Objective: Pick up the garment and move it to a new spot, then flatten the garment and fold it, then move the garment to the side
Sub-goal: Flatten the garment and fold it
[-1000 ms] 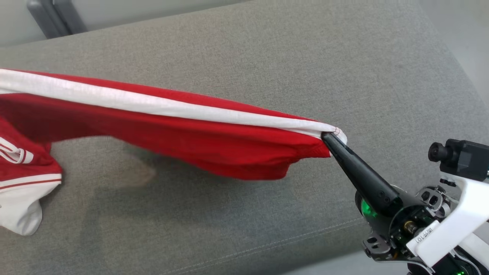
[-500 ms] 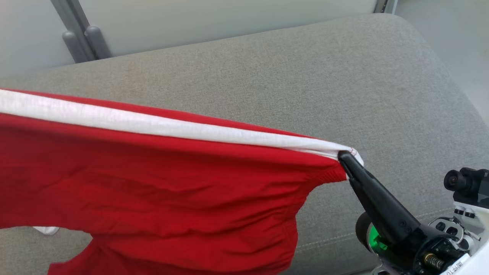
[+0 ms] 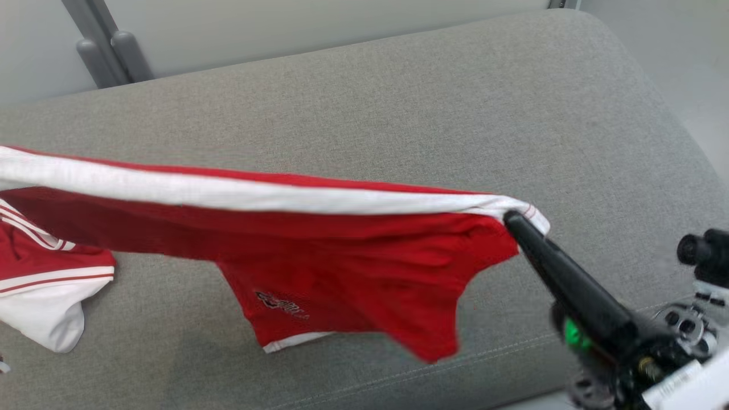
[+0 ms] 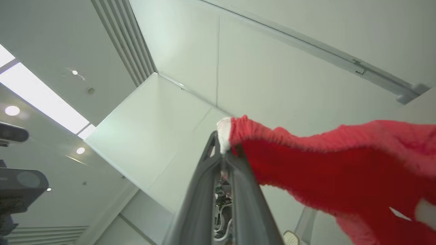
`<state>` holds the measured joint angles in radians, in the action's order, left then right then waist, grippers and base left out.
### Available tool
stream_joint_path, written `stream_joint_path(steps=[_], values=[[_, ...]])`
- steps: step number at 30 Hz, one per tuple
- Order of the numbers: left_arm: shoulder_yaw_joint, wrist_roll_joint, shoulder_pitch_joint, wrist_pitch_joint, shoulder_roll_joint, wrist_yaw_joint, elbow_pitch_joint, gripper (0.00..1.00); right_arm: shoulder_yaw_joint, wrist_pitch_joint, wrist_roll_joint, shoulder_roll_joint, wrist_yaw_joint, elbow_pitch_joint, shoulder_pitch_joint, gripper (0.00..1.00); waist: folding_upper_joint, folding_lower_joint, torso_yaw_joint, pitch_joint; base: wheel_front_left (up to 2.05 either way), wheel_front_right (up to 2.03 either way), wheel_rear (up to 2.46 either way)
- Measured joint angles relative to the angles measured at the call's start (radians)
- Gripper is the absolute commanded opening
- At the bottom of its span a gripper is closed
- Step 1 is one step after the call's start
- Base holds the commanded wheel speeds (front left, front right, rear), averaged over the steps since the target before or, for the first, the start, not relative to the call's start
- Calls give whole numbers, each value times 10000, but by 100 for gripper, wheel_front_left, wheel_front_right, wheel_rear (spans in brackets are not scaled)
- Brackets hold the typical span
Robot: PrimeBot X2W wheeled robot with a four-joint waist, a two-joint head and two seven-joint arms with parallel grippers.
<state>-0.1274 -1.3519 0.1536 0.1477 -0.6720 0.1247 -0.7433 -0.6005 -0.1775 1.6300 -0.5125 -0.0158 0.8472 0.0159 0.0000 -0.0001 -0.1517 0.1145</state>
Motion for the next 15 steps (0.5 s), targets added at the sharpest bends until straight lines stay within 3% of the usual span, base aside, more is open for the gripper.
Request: stream_joint_path(steps=[2,5,6,8,9,10,12,13,14,15], values=[[-48,0,-2,13,10,0,2,0,395,-35,-849,-842,-485,-784,153,0,1,0,-12,38,0,0,0],[-102,13,-29,-13,86,0,8,0,65,-54,63,-6,-23,31,169,0,1,0,67,78,0,0,0],[-276,13,-8,19,171,2,27,0,77,40,-245,-82,-123,-42,291,0,-1,0,74,97,0,0,0],[-318,-2,-5,17,282,0,-10,0,512,54,-1216,-846,-740,-911,511,0,1,0,32,110,0,0,0],[-245,-4,-11,-8,288,-4,-73,0,594,-2,-1289,-1009,-790,-1110,503,0,2,0,30,112,0,0,0],[-148,-4,-53,-35,288,-4,-88,0,460,-25,-991,-846,-598,-842,465,0,2,0,47,114,0,0,0],[-249,0,-26,-33,307,0,-50,0,-276,128,176,234,161,314,490,0,0,0,121,112,0,0,0],[-336,-2,-24,-33,324,0,-46,0,-527,244,477,617,267,594,523,0,0,0,130,115,0,0,0],[-345,-4,-24,-33,326,0,-63,0,-291,222,123,487,-15,314,586,0,-1,0,121,117,0,0,0],[-343,-4,-22,-40,359,0,-81,0,194,180,-765,-194,-596,-477,640,0,0,0,115,118,0,0,0]])
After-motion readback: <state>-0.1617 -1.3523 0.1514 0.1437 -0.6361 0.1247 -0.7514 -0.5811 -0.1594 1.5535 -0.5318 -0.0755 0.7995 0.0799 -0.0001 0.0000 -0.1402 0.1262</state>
